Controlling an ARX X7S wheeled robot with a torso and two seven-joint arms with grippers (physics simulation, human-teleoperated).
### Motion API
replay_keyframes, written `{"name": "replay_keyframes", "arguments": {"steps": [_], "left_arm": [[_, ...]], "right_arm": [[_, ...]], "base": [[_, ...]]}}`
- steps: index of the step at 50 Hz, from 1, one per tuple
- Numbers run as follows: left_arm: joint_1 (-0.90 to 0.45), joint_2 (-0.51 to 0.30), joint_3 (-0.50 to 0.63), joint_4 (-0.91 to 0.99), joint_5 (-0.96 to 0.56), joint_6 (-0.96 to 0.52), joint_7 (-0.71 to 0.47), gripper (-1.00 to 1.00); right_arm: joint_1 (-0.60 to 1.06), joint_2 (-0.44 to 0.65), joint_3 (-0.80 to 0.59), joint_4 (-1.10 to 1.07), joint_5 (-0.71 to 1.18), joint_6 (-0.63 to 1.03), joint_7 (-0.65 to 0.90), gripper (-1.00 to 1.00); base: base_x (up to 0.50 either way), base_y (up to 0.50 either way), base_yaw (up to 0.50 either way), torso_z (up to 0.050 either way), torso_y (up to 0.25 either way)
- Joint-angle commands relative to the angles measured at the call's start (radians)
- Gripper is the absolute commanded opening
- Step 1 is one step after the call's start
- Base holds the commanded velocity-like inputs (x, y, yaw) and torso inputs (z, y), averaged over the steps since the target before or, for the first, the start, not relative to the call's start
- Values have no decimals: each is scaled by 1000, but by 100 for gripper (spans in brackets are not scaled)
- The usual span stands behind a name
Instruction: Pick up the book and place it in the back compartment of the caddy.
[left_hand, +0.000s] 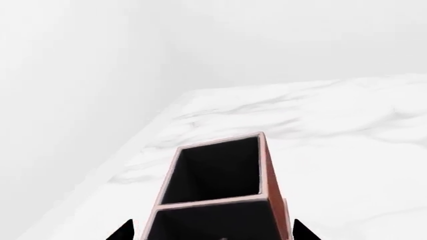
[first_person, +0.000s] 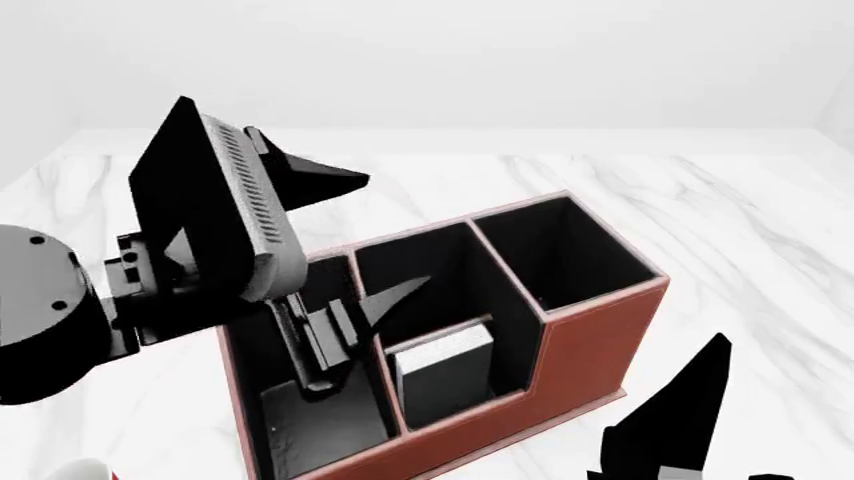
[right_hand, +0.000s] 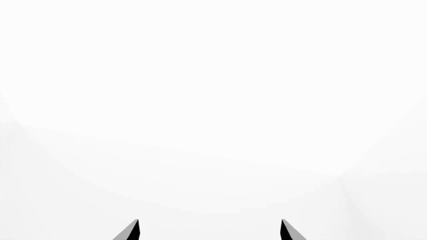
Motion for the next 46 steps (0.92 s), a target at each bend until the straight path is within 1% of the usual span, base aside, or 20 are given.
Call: {"name": "replay_keyframes", "arguments": {"steps": [1, 3, 6, 11, 12, 13, 14, 16, 17, 21, 23, 26, 29, 30, 31, 34, 38, 43, 45, 46], "left_arm": [[244, -251, -144, 165, 19, 331, -35, 100], [299, -290, -153, 167, -2, 405, -34, 100], [428, -339, -152, 168, 73, 571, -114, 100], [504, -384, -159, 169, 111, 696, -178, 100], [526, -392, -163, 172, 123, 728, -258, 100], [543, -397, -154, 182, 159, 730, -280, 100], [581, -397, -140, 189, 259, 749, -354, 100], [629, -409, -128, 190, 287, 815, -382, 100], [658, -409, -126, 175, 341, 844, -463, 100], [739, -444, -123, 154, 364, 1006, -595, 100], [800, -480, -111, 158, 440, 1108, -712, 100], [852, -513, -94, 184, 596, 1160, -876, 100], [889, -541, -74, 213, 709, 1198, -983, 100], [901, -567, -67, 235, 790, 1180, -1083, 100], [908, -574, -62, 240, 806, 1182, -1106, 100], [927, -594, -46, 289, 955, 1130, -1290, 100], [945, -595, -29, 321, 1044, 1063, -1396, 100], [946, -595, -30, 362, 1161, 1012, -1666, 100], [948, -595, -28, 368, 1157, 1023, -1657, 100], [918, -595, -59, 391, 1139, 954, -1674, 100]], "right_arm": [[-2, -15, 18, -13, -19, 7, -20, 100], [-4, -13, 19, -13, -20, 5, -19, 100], [-6, -10, 25, -16, -14, 7, -16, 100], [-6, -11, 24, -18, -18, 7, -15, 100], [-5, -10, 24, -20, -18, 9, -16, 100], [-6, -9, 26, -24, -17, 11, -16, 100], [-8, -7, 31, -30, -15, 13, -15, 100], [-12, -4, 37, -37, -13, 15, -14, 100], [-13, -4, 40, -43, -12, 18, -13, 100], [-15, -1, 46, -51, -14, 23, -13, 100], [-16, 2, 55, -62, -9, 31, -13, 100], [-21, 8, 68, -75, -5, 37, -11, 100], [-27, 13, 81, -87, -1, 43, -9, 100], [-29, 15, 89, -98, 2, 52, -10, 100], [-31, 17, 91, -104, 4, 55, -11, 100], [-38, 26, 123, -147, 18, 81, -11, 100], [-49, 36, 163, -200, 31, 109, -12, 100], [-74, 41, 220, -257, 42, 138, -4, 100], [-87, 45, 243, -263, 49, 133, 5, 100], [-98, 48, 265, -279, 55, 131, 11, 100]], "base": [[0, 0, 0, 0, 0], [0, 0, 0, 0, 0], [0, 0, 0, 0, 0], [0, 0, 0, 0, 0], [0, 0, 0, 0, 0], [0, 0, 0, 0, 0], [0, 0, 0, 0, 0], [0, 0, 0, 0, 0], [0, 0, 0, 0, 0], [0, 0, 0, 0, 0], [0, 0, 0, 0, 0], [0, 0, 0, 0, 0], [0, 0, 0, 0, 0], [0, 0, 0, 0, 0], [0, 0, 0, 0, 0], [0, 0, 0, 0, 0], [0, 0, 0, 0, 0], [0, 0, 0, 0, 0], [0, 0, 0, 0, 0], [0, 0, 0, 0, 0]]}}
